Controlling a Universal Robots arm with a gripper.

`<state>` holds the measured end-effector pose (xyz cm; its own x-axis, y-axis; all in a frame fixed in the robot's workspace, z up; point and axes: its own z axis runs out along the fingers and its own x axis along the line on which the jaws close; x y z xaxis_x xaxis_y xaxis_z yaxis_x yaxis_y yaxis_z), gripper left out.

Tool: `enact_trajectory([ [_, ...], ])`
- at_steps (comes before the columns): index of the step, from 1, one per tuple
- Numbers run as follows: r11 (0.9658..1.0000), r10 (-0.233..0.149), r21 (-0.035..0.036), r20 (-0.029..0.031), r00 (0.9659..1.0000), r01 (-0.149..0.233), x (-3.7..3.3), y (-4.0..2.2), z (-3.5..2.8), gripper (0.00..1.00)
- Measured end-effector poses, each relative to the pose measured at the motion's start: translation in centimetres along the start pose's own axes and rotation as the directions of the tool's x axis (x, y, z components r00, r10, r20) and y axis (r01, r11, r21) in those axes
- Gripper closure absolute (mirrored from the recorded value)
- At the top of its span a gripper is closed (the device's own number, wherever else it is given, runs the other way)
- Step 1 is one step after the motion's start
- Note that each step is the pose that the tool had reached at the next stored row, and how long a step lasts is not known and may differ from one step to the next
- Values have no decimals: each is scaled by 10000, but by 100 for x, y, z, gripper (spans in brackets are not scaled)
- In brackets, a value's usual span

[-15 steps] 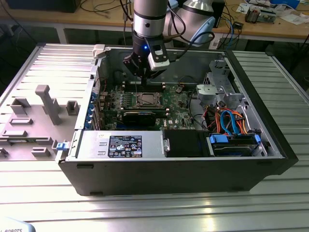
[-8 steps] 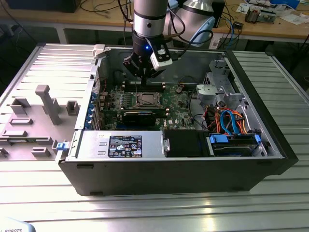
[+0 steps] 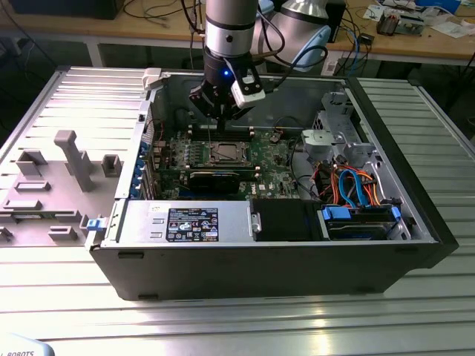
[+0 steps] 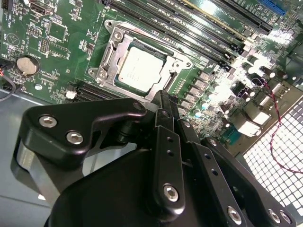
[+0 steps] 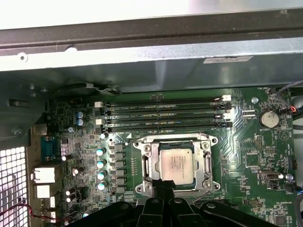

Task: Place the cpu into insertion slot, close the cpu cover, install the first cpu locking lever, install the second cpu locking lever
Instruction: 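Install the first cpu locking lever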

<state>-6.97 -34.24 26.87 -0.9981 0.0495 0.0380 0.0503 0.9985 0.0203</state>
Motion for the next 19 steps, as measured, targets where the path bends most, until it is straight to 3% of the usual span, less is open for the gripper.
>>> enact_trajectory([
  [6, 9993, -369, 14, -8, 9993, 369, 0, 0, 0, 89],
  [10, 9945, -1043, 38, -23, 9945, 1043, 0, 0, 0, 89],
  [14, 9808, -1946, 70, -47, 9809, 1947, 0, 0, 1, 89],
  [17, 9669, -2548, 91, -65, 9670, 2549, 0, 0, 0, 89],
  [19, 9664, -2568, 91, -66, 9664, 2568, 0, 0, 1, 89],
])
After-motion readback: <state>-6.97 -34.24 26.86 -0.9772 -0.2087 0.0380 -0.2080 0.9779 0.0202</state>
